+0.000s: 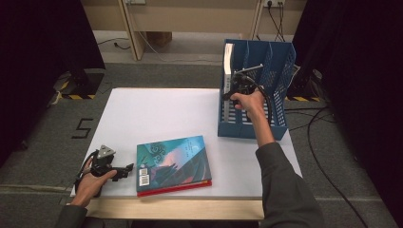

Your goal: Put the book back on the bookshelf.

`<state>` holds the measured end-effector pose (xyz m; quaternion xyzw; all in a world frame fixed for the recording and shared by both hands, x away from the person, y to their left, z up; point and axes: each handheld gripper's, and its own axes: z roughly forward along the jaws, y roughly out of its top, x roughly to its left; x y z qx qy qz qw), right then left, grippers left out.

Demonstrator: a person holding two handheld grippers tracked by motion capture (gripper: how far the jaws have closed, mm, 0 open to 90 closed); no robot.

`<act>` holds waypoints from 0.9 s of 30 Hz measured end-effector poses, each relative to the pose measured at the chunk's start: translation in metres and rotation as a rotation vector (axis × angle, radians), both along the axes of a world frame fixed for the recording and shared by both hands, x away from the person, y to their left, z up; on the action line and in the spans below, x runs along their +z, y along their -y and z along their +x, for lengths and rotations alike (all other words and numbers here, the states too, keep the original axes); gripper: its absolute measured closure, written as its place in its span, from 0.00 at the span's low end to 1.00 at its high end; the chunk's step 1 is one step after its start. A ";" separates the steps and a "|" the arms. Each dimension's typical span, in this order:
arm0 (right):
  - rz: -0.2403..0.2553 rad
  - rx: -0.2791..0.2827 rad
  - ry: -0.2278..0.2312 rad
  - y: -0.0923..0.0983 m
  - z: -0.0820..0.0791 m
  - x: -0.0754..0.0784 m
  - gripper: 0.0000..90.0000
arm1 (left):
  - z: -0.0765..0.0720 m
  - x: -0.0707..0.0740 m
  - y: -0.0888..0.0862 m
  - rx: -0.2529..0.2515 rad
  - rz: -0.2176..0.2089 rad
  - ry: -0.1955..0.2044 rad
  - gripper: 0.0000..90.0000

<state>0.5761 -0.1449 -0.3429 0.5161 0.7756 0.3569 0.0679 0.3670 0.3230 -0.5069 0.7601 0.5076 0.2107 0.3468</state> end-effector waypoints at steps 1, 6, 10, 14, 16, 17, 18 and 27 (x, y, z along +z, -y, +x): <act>0.000 0.003 -0.002 -0.001 0.001 0.000 0.62 | 0.000 0.000 0.000 0.000 0.000 0.000 0.04; -0.019 0.016 0.024 -0.008 0.003 0.001 0.62 | 0.000 0.000 0.000 0.000 -0.001 0.000 0.04; 0.001 0.024 0.021 -0.005 0.001 0.002 0.62 | 0.000 0.000 0.000 -0.001 0.000 0.000 0.04; -0.001 0.030 0.022 -0.002 -0.002 0.005 0.55 | 0.000 0.000 0.000 0.000 0.001 0.000 0.04; -0.020 0.029 0.021 -0.001 -0.003 0.004 0.50 | 0.000 0.000 0.000 0.000 0.000 0.000 0.04; -0.019 0.029 0.017 0.000 -0.004 0.004 0.48 | 0.000 0.000 0.000 -0.001 0.001 0.000 0.04; -0.019 0.028 0.015 0.001 -0.004 0.003 0.47 | 0.000 0.000 0.000 0.000 0.000 0.000 0.04; -0.001 0.023 0.029 0.012 -0.016 0.004 0.38 | 0.000 0.000 0.000 0.000 -0.001 0.000 0.04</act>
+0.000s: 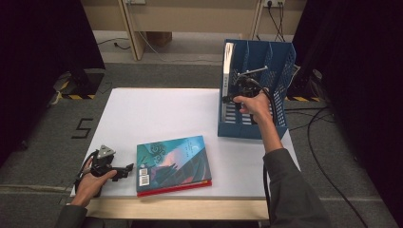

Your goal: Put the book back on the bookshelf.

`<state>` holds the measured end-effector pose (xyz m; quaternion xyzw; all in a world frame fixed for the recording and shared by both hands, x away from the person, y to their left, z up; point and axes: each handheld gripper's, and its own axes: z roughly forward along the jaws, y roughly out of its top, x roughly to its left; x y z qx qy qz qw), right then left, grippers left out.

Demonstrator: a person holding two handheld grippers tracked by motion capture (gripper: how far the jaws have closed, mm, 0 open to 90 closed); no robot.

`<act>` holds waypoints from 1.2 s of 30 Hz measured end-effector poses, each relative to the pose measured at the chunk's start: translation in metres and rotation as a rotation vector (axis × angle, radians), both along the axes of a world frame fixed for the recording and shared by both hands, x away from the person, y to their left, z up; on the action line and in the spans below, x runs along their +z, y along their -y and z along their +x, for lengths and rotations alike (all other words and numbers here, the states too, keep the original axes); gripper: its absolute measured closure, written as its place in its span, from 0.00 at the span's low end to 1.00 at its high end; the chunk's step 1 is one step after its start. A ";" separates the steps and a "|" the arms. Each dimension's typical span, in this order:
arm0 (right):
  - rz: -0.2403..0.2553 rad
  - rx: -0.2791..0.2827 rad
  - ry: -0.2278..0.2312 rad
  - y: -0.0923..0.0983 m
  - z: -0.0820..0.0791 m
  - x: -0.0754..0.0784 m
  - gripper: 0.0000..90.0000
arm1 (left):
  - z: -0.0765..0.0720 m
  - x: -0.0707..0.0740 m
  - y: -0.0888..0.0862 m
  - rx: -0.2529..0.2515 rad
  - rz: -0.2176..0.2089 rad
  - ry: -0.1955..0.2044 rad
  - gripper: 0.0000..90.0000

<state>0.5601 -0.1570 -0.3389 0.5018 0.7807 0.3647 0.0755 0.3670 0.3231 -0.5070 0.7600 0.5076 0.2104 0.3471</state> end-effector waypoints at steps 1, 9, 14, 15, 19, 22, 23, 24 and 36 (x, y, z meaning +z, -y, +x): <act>-0.004 -0.003 0.009 0.002 -0.003 0.001 0.38 | 0.000 0.000 0.000 0.000 0.001 0.000 0.04; 0.011 0.009 0.041 0.015 -0.023 -0.001 0.37 | 0.000 0.000 0.000 0.000 0.000 0.000 0.04; 0.002 0.026 0.049 0.019 -0.034 -0.005 0.36 | 0.000 0.000 0.000 0.000 0.001 0.000 0.04; 0.000 0.030 0.050 0.019 -0.036 -0.006 0.36 | 0.000 0.000 0.000 0.000 0.002 0.000 0.04; 0.005 0.048 0.060 0.022 -0.047 -0.009 0.35 | 0.000 0.000 0.000 0.000 0.003 0.000 0.03; 0.006 0.057 0.071 0.022 -0.056 -0.008 0.33 | 0.000 0.000 0.000 0.000 0.005 0.000 0.03; -0.005 0.063 0.080 0.022 -0.058 -0.008 0.32 | 0.000 0.000 0.000 0.000 0.004 0.000 0.03; -0.006 0.065 0.087 0.022 -0.061 -0.007 0.31 | 0.000 0.000 0.000 -0.001 0.004 0.000 0.03; 0.018 0.131 0.119 0.019 -0.094 -0.013 0.31 | 0.000 0.000 0.001 0.000 0.005 0.000 0.03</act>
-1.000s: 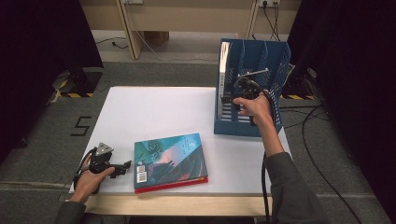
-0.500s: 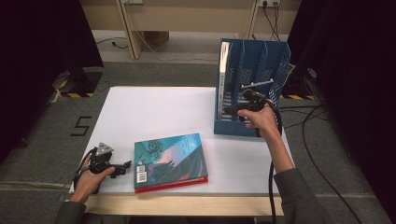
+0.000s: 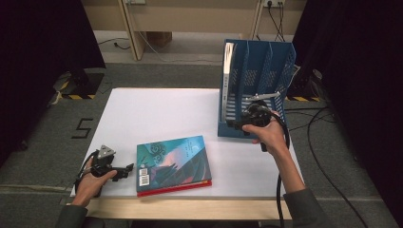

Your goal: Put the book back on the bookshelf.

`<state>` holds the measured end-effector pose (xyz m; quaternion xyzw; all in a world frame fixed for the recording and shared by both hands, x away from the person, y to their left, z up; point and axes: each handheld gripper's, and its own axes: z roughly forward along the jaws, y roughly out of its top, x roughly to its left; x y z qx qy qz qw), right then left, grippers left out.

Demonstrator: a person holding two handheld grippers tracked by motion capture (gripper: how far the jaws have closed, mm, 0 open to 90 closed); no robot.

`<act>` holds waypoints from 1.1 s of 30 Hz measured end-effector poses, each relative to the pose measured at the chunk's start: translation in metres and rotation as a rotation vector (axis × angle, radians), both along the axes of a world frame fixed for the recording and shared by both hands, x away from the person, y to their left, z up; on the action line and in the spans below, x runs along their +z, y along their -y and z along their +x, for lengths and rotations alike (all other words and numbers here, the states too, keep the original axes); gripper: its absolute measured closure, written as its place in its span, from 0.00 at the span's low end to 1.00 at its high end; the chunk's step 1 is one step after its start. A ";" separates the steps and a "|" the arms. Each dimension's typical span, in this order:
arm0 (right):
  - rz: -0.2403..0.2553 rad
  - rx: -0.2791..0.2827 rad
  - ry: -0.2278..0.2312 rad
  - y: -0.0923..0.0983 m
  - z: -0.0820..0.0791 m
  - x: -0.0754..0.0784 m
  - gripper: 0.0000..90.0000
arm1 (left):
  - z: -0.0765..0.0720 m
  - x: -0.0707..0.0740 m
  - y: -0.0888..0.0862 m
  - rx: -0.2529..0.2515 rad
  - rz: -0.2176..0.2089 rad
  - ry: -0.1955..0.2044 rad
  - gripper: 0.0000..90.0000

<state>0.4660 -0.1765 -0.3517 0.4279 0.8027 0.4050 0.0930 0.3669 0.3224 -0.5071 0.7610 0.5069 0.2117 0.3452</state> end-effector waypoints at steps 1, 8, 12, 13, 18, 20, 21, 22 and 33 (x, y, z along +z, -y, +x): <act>-0.001 0.005 0.001 0.000 -0.002 -0.001 0.31 | 0.000 0.000 0.000 0.000 0.000 0.000 0.03; -0.003 0.028 0.001 -0.001 -0.016 -0.013 0.31 | 0.000 0.000 0.000 0.000 -0.001 0.001 0.03; 0.007 0.040 -0.005 -0.002 -0.022 -0.019 0.30 | 0.000 0.000 0.000 0.000 0.000 0.001 0.03; 0.013 0.046 -0.005 -0.002 -0.023 -0.021 0.30 | 0.000 0.000 0.000 0.000 -0.001 0.002 0.03; 0.037 0.046 -0.007 -0.001 -0.029 -0.028 0.30 | 0.000 0.000 0.000 -0.001 0.000 0.002 0.03; 0.043 0.047 -0.011 -0.001 -0.031 -0.033 0.30 | 0.000 0.000 0.000 0.000 0.000 0.002 0.03; 0.042 0.046 -0.011 -0.001 -0.033 -0.035 0.30 | 0.000 0.000 0.000 0.000 0.000 0.002 0.03; 0.041 0.046 -0.011 -0.001 -0.033 -0.036 0.30 | 0.000 0.000 0.000 -0.002 0.003 0.000 0.03; 0.037 0.046 -0.050 -0.003 -0.037 -0.055 0.29 | 0.000 0.000 0.000 -0.003 0.003 0.000 0.03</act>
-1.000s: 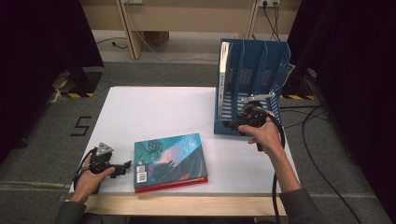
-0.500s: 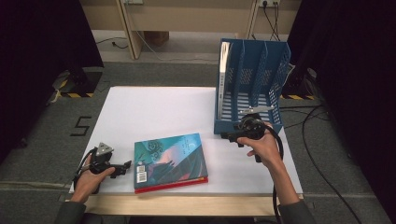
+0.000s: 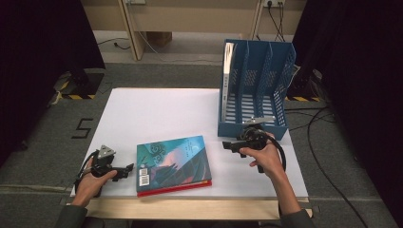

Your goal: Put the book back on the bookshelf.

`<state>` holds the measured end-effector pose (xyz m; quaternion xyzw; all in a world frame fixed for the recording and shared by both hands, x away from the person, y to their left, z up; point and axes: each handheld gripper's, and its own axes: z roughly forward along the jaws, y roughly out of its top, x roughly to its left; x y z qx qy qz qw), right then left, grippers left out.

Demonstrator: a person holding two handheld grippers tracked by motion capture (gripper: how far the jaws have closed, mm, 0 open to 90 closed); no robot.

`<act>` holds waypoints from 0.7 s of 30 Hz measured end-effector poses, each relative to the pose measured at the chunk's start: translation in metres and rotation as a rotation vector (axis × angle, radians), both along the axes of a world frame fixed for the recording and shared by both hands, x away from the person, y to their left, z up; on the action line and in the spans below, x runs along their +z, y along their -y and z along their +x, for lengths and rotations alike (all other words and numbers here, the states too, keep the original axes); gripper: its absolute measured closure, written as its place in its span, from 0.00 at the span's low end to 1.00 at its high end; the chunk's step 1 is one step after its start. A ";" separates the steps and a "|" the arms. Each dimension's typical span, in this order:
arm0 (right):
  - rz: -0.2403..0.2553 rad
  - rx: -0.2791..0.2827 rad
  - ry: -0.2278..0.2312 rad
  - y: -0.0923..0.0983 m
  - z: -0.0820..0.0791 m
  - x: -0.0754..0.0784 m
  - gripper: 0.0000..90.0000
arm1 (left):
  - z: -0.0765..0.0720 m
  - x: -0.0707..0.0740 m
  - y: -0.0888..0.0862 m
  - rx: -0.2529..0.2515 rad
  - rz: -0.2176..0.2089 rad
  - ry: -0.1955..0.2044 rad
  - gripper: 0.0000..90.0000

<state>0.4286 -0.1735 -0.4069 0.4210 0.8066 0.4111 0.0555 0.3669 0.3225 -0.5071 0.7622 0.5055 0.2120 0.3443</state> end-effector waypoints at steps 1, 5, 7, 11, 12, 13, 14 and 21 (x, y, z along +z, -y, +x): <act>-0.002 -0.003 -0.005 0.000 0.000 -0.002 0.29 | 0.000 0.000 0.000 0.000 0.000 0.000 0.03; 0.010 0.008 -0.015 -0.002 0.000 -0.007 0.29 | 0.000 0.000 0.000 0.000 0.001 -0.001 0.03; 0.021 0.014 -0.026 -0.004 -0.001 -0.009 0.29 | 0.000 0.000 0.000 0.000 0.000 0.000 0.03; 0.016 0.021 -0.035 -0.006 -0.003 -0.014 0.29 | 0.000 0.000 0.000 -0.001 0.001 0.000 0.03; 0.014 0.024 -0.036 -0.007 -0.003 -0.015 0.29 | 0.000 0.000 0.000 0.000 0.001 0.000 0.03; 0.014 0.025 -0.041 -0.008 -0.003 -0.017 0.29 | 0.000 0.000 0.000 0.000 0.001 0.000 0.03; 0.012 0.027 -0.045 -0.008 -0.003 -0.018 0.29 | 0.000 0.000 0.000 0.000 0.001 0.000 0.03; 0.009 0.054 -0.079 -0.019 -0.004 -0.031 0.29 | -0.001 0.000 0.000 0.007 -0.004 0.007 0.05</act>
